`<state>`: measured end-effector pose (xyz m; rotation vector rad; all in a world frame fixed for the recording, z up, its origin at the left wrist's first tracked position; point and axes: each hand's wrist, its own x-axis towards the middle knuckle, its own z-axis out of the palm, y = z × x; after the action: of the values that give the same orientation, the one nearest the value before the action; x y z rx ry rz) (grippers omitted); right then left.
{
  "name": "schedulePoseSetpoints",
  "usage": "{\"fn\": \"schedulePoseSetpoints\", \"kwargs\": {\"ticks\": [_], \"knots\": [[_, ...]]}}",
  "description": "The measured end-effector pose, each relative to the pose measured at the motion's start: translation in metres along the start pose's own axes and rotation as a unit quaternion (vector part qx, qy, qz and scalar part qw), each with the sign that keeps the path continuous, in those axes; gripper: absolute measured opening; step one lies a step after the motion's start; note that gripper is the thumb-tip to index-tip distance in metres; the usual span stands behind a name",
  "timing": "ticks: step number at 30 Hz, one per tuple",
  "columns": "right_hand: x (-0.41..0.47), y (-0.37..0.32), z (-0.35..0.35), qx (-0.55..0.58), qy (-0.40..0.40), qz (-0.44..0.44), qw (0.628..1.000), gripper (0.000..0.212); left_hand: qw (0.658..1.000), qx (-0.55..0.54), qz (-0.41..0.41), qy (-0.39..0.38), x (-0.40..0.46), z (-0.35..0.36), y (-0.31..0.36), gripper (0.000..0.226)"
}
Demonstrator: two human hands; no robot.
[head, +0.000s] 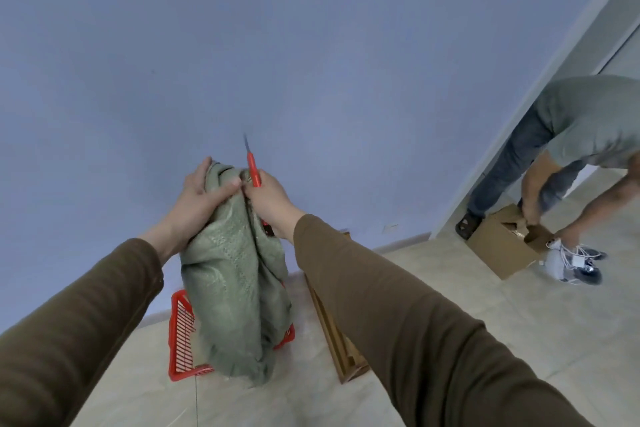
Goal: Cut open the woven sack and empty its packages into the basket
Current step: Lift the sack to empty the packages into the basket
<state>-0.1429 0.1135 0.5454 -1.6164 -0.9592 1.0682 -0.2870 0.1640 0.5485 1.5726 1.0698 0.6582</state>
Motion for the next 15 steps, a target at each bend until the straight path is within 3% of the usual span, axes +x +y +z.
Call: {"fn": "schedulePoseSetpoints", "kwargs": {"ticks": [3,5,7,9,11,13,15], "knots": [[-0.002,0.003,-0.007,0.111,-0.031,0.074,0.991,0.032,0.995,-0.003,0.022,-0.098,-0.01,0.003,-0.012,0.115],[-0.006,0.005,-0.01,0.158,-0.058,0.118,0.979,0.028,0.992,-0.024,0.015,-0.121,-0.01,0.003,-0.018,0.111],[-0.012,0.006,-0.014,0.165,-0.087,0.133,0.973,0.022,0.994,0.005,0.009,-0.104,-0.006,0.002,-0.022,0.093],[-0.015,0.008,-0.021,0.104,-0.115,0.085,0.984,0.023,0.997,0.03,0.006,-0.075,-0.001,0.0,-0.026,0.07],[-0.018,0.01,-0.028,0.0,-0.147,0.014,0.989,0.045,0.999,0.031,-0.011,-0.042,0.003,-0.003,-0.033,0.055],[-0.02,0.015,-0.031,-0.111,-0.18,-0.045,0.976,0.069,0.999,0.019,-0.037,0.003,0.005,-0.009,-0.037,0.056],[-0.025,0.024,-0.032,-0.177,-0.198,-0.076,0.961,0.076,0.997,-0.02,-0.07,0.009,0.009,-0.012,-0.04,0.063]]}}
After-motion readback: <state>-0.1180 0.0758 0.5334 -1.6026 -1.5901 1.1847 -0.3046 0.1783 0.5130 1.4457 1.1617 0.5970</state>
